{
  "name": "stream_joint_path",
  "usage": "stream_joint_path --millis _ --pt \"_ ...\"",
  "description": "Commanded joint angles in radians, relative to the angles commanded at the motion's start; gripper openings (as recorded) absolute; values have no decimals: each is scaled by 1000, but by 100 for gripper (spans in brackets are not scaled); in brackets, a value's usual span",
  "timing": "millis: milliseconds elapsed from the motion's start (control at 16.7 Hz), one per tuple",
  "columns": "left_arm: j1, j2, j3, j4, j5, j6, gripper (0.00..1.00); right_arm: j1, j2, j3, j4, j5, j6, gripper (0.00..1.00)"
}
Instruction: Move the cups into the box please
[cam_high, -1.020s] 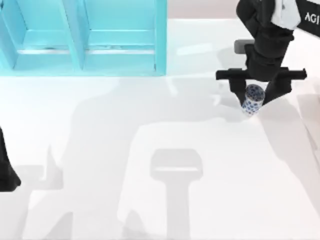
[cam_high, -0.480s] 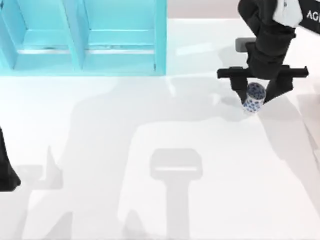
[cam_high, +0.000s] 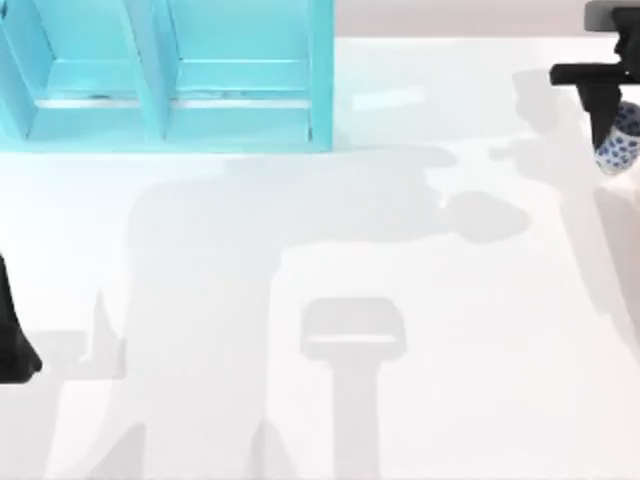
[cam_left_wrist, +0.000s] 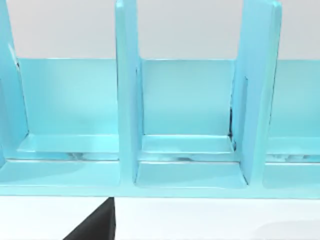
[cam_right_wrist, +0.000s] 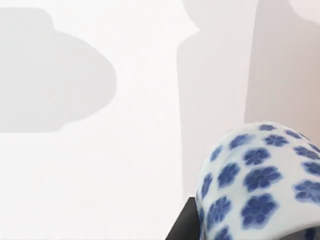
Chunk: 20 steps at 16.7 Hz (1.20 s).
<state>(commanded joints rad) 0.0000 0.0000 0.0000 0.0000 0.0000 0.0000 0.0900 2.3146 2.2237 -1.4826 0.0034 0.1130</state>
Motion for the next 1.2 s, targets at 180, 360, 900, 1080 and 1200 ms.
stream_joint_path --millis 180,360,900,1080,1200 --pt "0 0 0 0 0 0 100 -15 -7 10 -17 0 -13 0" --pt "0 0 0 0 0 0 100 -13 -6 6 -14 1 -13 0" --pt "0 0 0 0 0 0 100 -386 -334 -367 37 -3 -396 0" --pt "0 0 0 0 0 0 100 -509 -444 -490 51 -2 -517 0" --pt "0 0 0 0 0 0 100 -538 -473 -519 54 0 -546 0"
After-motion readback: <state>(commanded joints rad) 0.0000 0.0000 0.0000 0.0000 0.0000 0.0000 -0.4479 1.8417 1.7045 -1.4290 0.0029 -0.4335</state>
